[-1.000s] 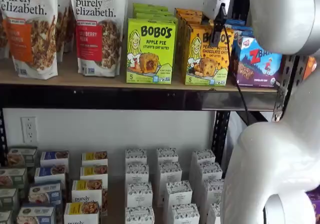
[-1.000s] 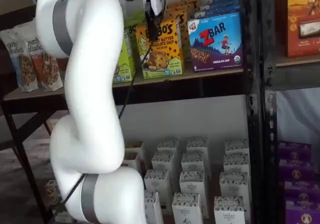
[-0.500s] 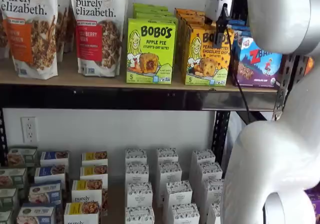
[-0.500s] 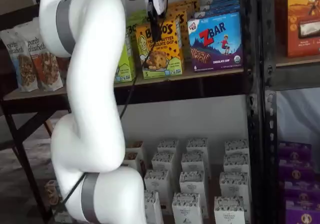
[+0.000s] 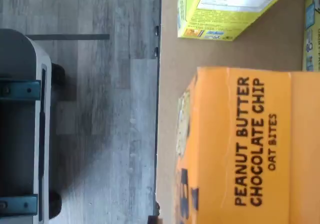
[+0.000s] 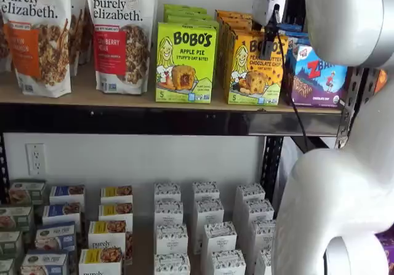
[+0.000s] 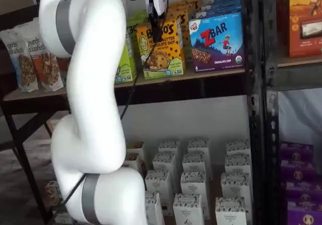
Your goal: Pick up the orange box on the top shelf, the fifth box from the left
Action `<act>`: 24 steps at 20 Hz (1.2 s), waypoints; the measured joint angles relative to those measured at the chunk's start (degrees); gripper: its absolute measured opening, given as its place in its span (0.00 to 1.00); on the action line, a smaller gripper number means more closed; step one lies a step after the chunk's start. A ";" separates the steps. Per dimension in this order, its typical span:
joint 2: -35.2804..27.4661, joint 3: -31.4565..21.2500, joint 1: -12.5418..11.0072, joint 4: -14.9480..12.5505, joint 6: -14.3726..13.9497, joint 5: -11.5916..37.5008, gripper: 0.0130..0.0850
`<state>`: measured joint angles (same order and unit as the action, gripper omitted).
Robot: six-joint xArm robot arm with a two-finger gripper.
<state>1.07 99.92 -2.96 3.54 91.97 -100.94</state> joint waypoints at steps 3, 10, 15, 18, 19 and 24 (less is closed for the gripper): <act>0.18 -0.17 0.03 -0.19 0.00 0.27 0.72; -0.28 0.68 0.25 -0.14 -0.24 -1.32 0.61; -0.12 0.75 0.26 0.11 -0.33 -1.53 0.50; 0.33 0.28 0.21 0.15 -0.27 -1.11 0.44; 0.52 0.05 0.16 0.23 -0.23 -0.86 0.44; 1.06 -0.62 0.40 -0.45 -0.31 -0.42 0.44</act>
<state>2.13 99.30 -2.56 3.09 91.66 -101.35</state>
